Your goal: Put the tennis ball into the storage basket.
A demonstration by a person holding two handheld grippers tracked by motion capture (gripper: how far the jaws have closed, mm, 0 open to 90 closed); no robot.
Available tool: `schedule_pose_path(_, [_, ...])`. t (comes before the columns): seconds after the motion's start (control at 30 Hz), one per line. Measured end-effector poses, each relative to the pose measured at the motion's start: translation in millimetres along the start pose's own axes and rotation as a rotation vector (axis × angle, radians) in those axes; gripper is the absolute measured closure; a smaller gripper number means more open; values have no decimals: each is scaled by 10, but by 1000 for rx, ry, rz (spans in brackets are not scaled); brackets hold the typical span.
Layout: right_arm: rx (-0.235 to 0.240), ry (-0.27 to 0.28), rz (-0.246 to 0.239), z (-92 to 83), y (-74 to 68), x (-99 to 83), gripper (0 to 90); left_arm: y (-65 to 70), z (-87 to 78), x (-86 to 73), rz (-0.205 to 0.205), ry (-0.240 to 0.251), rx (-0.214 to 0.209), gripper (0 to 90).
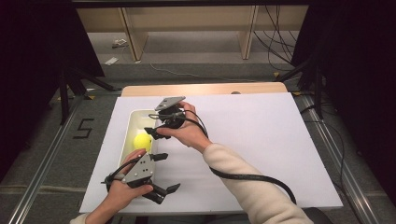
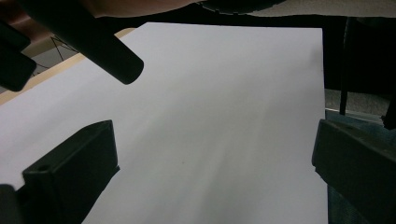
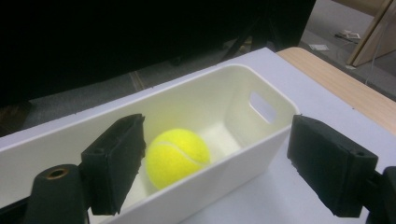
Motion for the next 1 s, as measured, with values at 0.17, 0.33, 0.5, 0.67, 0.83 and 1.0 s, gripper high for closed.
schedule_pose_path(0.17, [-11, 6, 9, -67, 27, -53, 198, -1, 0, -1, 0, 0, 0, 0])
schedule_pose_path(0.33, [-21, 9, 14, -160, 53, -93, 199, -4, 0, -2, -2, -1, 1, 0])
schedule_pose_path(0.5, [-32, 21, 19, -250, 76, -119, 198, -3, 2, -4, -1, -1, 0, 0])
schedule_pose_path(0.67, [-39, 24, 29, -299, 90, -172, 197, -5, 1, -7, -2, -2, 0, 0])
schedule_pose_path(0.83, [-45, 23, 30, -334, 108, -221, 195, -13, -4, -9, -4, -2, 3, 0])
schedule_pose_path(1.0, [-53, 28, 37, -401, 129, -246, 194, -12, -4, -10, -4, -3, 3, 0])
Point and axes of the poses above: each handheld gripper's, and its own axes: z roughly forward along the jaws, x roughly out of its top, y roughly to its right, the point moved 7 cm from there along z, roughly forward along the jaws, and after that the axes turned 12 degrees about x, right-handed, at the moved point
